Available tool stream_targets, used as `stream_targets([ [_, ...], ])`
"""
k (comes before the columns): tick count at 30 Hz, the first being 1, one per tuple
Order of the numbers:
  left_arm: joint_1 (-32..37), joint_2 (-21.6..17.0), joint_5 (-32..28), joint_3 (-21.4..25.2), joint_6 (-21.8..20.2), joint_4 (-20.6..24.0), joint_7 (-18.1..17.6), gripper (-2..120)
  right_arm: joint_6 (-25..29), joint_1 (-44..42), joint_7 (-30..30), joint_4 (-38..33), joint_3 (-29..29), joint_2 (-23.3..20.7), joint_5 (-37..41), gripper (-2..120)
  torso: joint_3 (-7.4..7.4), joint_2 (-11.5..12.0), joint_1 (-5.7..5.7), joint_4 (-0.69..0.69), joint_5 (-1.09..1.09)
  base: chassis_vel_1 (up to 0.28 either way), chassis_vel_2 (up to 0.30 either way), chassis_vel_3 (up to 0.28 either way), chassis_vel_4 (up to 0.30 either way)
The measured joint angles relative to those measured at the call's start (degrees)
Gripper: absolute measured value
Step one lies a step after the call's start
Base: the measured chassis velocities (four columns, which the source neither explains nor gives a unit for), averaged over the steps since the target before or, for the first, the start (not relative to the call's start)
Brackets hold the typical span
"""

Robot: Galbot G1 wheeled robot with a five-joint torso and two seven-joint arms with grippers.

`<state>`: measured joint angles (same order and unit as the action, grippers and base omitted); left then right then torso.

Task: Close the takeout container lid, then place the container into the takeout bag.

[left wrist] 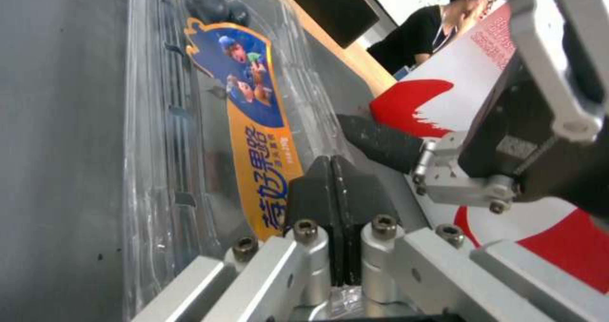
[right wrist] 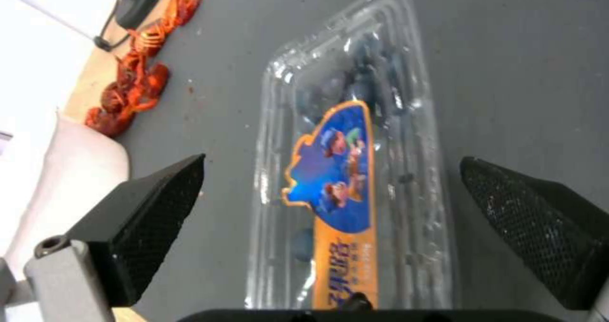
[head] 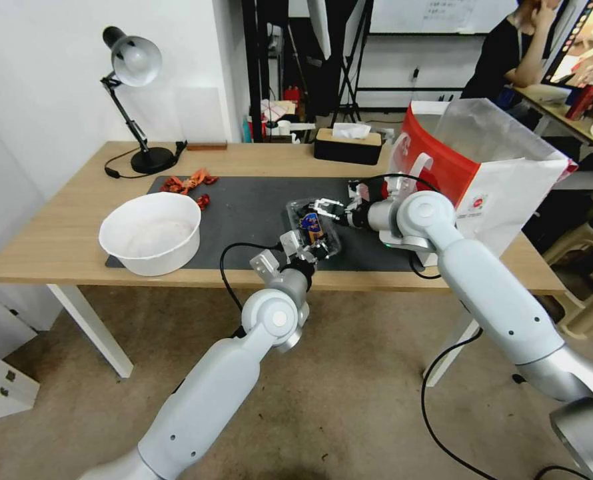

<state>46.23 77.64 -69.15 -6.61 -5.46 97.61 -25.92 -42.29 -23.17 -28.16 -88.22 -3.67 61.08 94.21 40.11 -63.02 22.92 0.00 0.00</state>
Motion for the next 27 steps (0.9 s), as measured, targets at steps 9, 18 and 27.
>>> stream_targets([
  [9, -0.36, 0.11, -0.02, 0.07, 0.30, -0.47, 0.02, 0, 0.07, 0.32, -1.76, 0.41, -0.56, -0.46, 0.63, 100, 0.00, 0.00, 0.00, 0.00, 0.00, 0.000, 0.000, 0.000, 0.000],
  [18, -0.30, 0.10, -0.15, 0.41, 0.29, -0.32, 0.03, 0, 0.13, 1.63, -3.97, 2.60, -1.20, 1.05, 3.21, 100, 0.00, 0.00, 0.00, 0.01, 0.00, 0.000, 0.000, 0.000, 0.000],
  [27, -0.09, -0.04, -0.15, 0.47, 0.28, -0.14, 0.03, 0, 0.15, 1.94, -7.15, 3.24, -1.73, 2.03, 6.56, 100, 0.00, 0.00, 0.00, -0.01, 0.00, 0.000, 0.000, 0.000, 0.000],
])
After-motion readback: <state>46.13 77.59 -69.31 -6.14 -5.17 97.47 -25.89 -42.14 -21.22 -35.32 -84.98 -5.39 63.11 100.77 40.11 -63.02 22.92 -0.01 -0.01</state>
